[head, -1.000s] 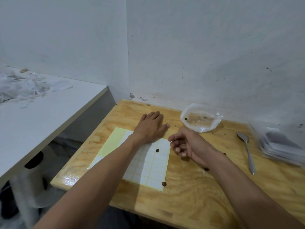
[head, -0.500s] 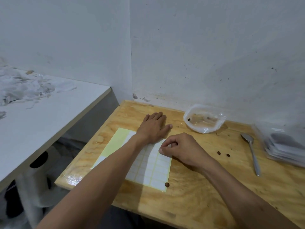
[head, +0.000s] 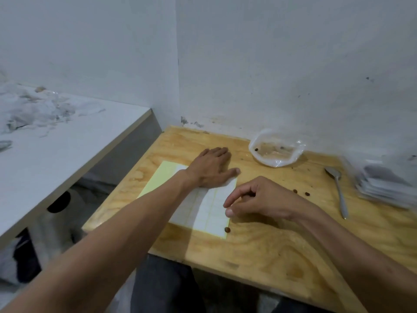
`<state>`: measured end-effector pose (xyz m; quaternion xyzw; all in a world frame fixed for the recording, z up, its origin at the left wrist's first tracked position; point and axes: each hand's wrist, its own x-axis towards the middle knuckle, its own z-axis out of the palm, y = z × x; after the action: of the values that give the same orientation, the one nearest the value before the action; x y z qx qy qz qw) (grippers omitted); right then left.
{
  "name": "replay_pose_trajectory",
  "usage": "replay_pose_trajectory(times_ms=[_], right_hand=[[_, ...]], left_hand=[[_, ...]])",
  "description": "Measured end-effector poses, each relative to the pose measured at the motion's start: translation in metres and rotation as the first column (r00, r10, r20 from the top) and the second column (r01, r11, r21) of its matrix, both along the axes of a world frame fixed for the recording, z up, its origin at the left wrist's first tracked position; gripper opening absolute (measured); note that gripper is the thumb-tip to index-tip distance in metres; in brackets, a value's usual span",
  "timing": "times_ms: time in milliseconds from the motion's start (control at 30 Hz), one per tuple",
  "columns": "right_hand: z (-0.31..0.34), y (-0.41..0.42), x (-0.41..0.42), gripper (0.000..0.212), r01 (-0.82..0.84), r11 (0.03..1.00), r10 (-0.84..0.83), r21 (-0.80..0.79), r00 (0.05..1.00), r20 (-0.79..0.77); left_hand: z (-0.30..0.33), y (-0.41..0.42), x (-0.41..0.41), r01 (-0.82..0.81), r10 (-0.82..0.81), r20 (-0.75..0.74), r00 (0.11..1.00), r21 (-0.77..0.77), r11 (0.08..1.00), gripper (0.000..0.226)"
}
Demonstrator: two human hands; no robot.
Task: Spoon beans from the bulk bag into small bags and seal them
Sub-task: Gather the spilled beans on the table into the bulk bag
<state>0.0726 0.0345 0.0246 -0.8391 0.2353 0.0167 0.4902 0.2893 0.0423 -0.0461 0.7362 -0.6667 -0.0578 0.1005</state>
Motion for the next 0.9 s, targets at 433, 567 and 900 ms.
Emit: replay_pose_trajectory(times_ms=[433,567,900], right_hand=[[-0.005,0.009,-0.007,0.016,-0.109,0.993,0.106,-0.039,0.991,-0.080],[-0.003,-0.006,-0.025,0.010,0.200,0.975,-0.204,0.094,0.978,0.041],[-0.002,-0.057,-0.061,0.014,0.454,0.370,-0.789,0.810,0.614,0.016]], left_hand=[[-0.007,0.002,0.000,-0.015,0.016,-0.025,1.000,0.035,0.999,0.083],[-0.005,0.002,-0.001,-0.016,0.017,-0.036,0.999,0.022,1.000,0.082],[-0.007,-0.002,-0.044,0.111,-0.023,0.141,0.990,-0.656,0.747,0.040]])
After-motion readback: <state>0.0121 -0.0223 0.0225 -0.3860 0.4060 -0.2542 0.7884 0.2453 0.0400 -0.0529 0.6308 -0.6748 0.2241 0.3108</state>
